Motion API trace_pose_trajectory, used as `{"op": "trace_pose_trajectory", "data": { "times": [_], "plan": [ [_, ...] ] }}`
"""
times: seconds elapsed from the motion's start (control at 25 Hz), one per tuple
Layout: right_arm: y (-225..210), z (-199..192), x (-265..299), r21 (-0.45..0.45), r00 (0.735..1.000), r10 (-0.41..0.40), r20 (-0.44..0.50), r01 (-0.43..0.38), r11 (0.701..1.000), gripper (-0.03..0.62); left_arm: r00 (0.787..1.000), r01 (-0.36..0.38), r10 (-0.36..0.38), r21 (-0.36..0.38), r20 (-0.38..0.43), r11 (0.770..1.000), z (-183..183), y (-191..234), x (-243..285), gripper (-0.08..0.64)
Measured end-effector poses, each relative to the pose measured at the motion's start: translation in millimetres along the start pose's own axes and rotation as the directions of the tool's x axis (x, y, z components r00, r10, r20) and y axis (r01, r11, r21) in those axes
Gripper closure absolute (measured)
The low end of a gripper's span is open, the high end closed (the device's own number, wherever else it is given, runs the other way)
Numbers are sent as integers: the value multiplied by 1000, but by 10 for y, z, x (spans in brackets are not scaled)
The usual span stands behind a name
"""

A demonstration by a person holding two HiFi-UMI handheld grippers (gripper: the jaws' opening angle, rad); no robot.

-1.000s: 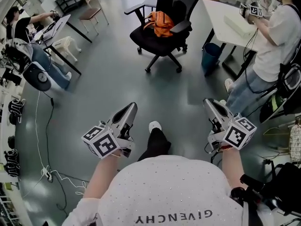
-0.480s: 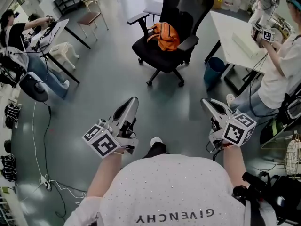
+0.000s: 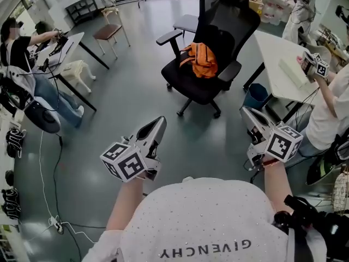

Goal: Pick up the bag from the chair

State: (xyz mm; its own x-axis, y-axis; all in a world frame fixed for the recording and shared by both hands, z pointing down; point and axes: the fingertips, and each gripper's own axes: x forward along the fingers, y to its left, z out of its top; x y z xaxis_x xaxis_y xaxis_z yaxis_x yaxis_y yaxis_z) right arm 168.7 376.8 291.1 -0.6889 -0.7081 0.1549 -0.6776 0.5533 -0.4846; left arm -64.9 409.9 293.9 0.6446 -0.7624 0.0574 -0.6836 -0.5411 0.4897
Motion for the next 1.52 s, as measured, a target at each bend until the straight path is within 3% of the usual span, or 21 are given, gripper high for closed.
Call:
{"op": "trace_pose_trajectory", "data": {
  "times": [0.2,0.44,0.68,0.88,1.08,1.32,1.52],
  "plan": [
    [-158,166,174,14,999,-39,3,39,999,588,993,-30,39,78,-112,997,-110,225,226,555],
    [-361,150,323,33,994,-108,-25,109,994,588,995,10,-7,29,-101,1000,-57,372,359,555],
    [-590,-32,481,89,988,-128,-83,135,987,588,992,-10,10,4,-125,1000,-149,501,492,557],
    [-780,-140,711,132,987,-93,-130,110,985,588,991,-68,69,18,-110,998,-185,621,529,557],
    [-1023,-1,1371,146,989,-30,-144,51,988,588,986,-163,162,-13,-45,987,-2,1129,697,555],
    [-1388,387,2263,122,986,55,-156,-36,992,588,964,-265,265,-3,24,964,444,1667,1094,557],
    [-1558,714,2873,68,980,94,-176,-83,994,588,952,-298,298,-3,64,954,873,1990,1451,555]
  ]
}}
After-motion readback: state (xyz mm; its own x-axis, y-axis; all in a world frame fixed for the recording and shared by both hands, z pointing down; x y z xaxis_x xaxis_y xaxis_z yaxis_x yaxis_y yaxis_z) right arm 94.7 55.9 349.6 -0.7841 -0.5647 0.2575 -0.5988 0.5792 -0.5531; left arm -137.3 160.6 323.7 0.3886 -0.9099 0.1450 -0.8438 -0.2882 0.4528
